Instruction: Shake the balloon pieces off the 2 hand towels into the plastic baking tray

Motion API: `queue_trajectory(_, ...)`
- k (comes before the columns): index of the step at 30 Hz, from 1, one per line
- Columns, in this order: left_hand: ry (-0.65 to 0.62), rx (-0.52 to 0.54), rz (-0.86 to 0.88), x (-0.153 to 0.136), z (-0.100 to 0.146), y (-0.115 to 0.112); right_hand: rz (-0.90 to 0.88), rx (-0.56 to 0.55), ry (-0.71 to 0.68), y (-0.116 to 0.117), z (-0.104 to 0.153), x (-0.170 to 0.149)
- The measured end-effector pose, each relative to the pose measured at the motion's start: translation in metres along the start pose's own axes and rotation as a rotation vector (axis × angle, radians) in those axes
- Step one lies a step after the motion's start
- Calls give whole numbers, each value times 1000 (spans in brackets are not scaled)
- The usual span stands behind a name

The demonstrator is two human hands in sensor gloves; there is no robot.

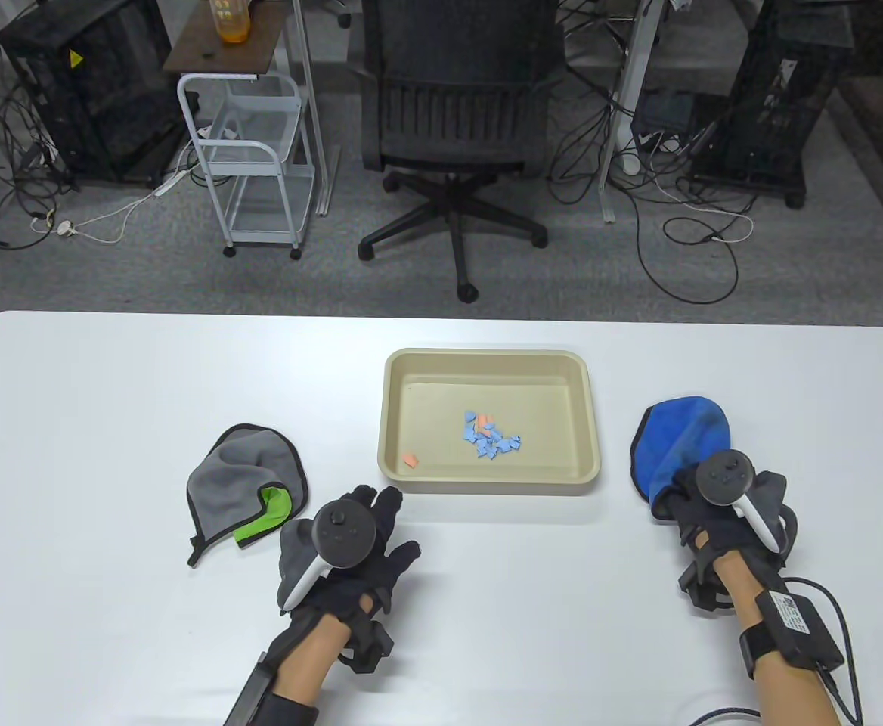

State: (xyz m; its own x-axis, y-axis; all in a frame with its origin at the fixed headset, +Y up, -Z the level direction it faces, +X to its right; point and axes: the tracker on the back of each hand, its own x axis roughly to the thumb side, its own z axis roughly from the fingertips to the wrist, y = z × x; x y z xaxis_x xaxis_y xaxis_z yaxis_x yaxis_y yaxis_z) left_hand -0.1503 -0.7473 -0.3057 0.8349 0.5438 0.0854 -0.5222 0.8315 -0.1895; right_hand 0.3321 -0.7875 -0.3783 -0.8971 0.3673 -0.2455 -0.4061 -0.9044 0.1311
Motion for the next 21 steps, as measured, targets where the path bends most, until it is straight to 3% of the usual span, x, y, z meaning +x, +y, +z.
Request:
queue_trajectory(3,-1,0,-3,0,0,0,-102,31,-24,-8,7,-3)
queue_trajectory(11,-17,9,4,3,1,0,-283,-64,-127,-48,38,8)
queue_trajectory(16,-52,11,9,9,2,-2,-358,-195,-304,-64,75,53)
queue_trajectory(21,-108,7,23,17,4,-5,-291,-232,-475,-48,115,114)
